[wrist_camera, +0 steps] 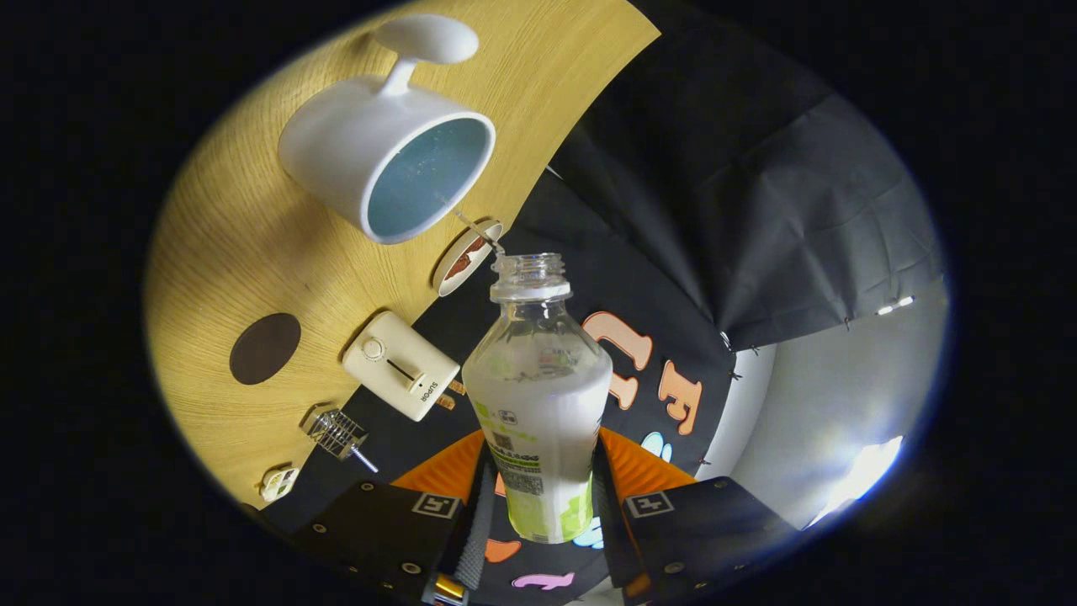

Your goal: Take the bottle from table, then pour the juice into the cup, finally place the bottle on the coaster

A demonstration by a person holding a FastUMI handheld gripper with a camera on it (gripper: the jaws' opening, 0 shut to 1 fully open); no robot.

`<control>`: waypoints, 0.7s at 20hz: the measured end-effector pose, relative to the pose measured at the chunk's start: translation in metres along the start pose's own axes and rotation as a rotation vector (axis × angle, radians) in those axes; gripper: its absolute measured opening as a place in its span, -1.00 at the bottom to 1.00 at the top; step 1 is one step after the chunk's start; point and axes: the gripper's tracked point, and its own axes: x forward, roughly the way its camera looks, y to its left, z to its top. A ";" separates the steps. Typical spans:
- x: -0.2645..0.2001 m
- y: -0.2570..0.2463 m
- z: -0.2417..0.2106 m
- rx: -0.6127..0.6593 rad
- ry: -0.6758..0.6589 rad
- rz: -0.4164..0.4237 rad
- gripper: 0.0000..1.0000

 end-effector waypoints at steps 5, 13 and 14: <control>0.000 0.000 0.004 -0.039 -0.008 -0.006 0.14; 0.000 0.018 0.012 0.077 -0.004 0.043 0.14; -0.002 0.027 0.011 0.145 0.007 0.079 0.14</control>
